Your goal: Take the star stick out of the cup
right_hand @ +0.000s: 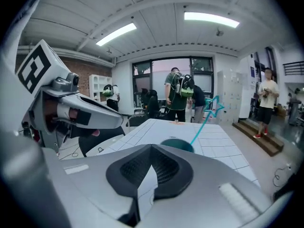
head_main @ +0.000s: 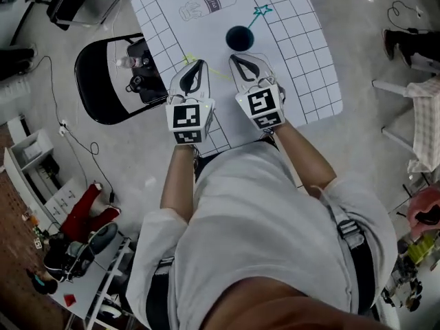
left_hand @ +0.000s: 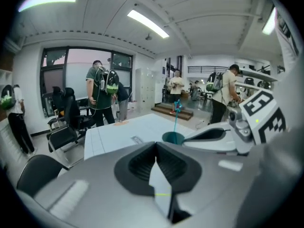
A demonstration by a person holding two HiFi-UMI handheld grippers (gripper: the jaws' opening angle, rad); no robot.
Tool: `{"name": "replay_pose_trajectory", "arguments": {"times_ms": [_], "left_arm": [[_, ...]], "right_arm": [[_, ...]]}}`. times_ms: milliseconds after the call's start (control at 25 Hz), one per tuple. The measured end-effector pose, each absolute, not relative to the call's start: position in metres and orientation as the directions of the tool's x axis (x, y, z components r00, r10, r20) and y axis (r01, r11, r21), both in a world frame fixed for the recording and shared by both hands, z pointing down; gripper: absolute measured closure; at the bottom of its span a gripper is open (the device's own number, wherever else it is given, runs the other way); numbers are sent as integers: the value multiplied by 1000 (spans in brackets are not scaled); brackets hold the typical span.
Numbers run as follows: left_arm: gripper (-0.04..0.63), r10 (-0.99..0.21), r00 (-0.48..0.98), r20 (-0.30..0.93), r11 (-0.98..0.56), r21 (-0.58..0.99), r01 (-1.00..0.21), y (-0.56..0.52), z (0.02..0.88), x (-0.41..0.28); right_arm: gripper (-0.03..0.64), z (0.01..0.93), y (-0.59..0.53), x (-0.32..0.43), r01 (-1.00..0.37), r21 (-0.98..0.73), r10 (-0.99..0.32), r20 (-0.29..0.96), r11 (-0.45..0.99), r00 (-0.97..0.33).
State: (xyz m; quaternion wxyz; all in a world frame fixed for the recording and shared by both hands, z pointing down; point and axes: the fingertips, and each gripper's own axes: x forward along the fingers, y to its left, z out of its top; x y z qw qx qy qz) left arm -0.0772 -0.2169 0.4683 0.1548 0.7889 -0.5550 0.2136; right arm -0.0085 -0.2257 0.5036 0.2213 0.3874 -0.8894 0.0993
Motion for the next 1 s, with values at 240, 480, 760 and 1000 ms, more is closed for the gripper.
{"name": "replay_pose_trajectory", "arguments": {"times_ms": [240,480,760,1000], "left_arm": [[592,-764,376,524,-434,12,-901,-239,465,-37],[592,-720,438,539,-510,18,-860,-275,464,-1],[544,-602,509,615,-634,20,-773,-309,479,42],[483,-538,502,677,-673,15,-740,-315,503,56]], "right_arm": [[617,491,-238,53,-846,-31,-755,434,533,-491],[618,490,-240,95,-884,-19,-787,446,467,-426],[617,502,-247,135,-911,-20,-800,471,411,-371],[617,517,-240,158,-929,-36,-800,497,367,-336]]}}
